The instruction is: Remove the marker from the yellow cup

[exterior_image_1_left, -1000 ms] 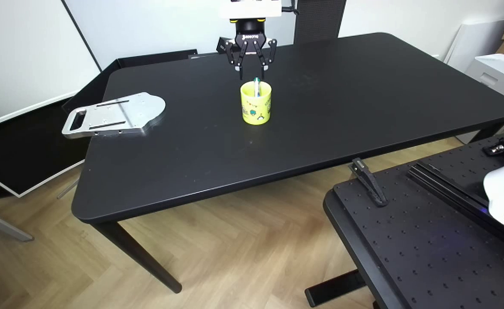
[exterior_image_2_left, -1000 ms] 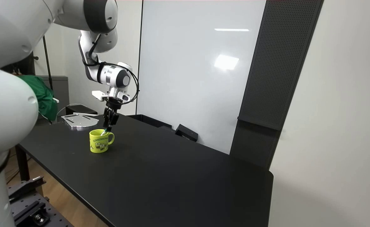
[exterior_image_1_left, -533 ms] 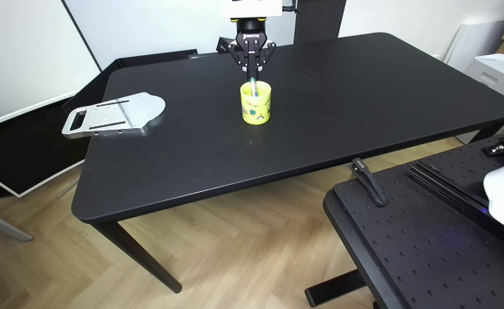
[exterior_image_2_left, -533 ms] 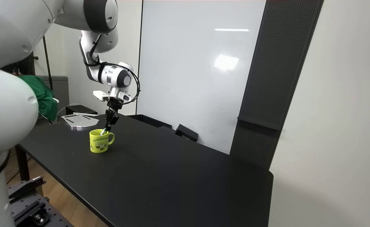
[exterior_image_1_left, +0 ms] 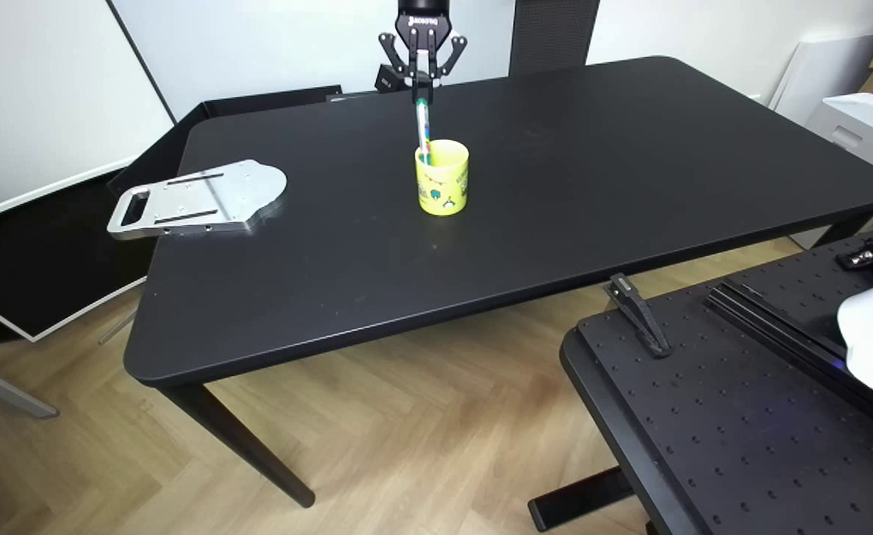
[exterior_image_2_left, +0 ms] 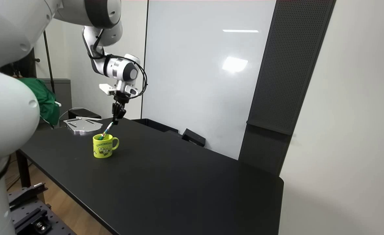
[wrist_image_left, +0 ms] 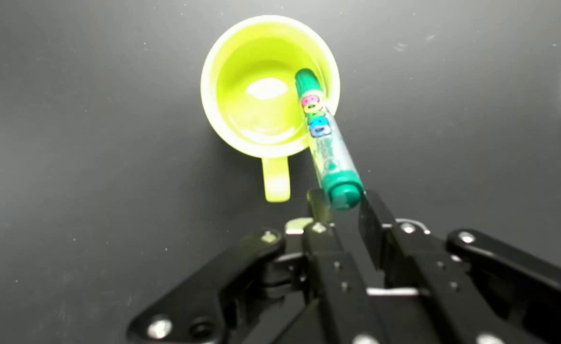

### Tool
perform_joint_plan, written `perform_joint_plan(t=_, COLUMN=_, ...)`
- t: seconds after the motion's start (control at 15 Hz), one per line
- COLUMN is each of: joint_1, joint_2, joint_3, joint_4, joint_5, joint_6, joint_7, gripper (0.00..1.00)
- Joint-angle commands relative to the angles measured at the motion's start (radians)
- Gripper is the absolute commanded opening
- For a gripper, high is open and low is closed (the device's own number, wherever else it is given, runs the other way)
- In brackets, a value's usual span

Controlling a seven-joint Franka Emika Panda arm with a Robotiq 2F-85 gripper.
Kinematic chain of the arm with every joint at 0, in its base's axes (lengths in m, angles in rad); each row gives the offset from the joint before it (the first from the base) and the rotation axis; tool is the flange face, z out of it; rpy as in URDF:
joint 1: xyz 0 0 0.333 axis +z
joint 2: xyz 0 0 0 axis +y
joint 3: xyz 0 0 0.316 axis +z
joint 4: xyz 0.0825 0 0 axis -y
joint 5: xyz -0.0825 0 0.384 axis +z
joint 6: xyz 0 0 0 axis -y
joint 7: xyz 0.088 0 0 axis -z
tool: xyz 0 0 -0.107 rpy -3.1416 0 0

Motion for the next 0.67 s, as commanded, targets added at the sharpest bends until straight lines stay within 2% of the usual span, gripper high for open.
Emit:
perform_joint_plan(t=0.0, joint_1=0.004, joint_2=-0.063, joint_3=-0.013, joint_4=0.038, joint_5=-0.011, joint_6=-0.049, joint_7=0.018, gripper=0.05)
perform_joint_plan(t=0.33, joint_1=-0.023, joint_2=-0.119, joint_3=-0.034, joint_4=0.079, joint_5=-0.039, joint_6=-0.089, joint_7=-0.004, gripper=0.05)
perform_joint_plan(t=0.6, joint_1=-0.061, joint_2=-0.085, joint_3=-0.058, joint_4=0.148, joint_5=-0.051, joint_6=-0.129, joint_7=-0.025, gripper=0.05)
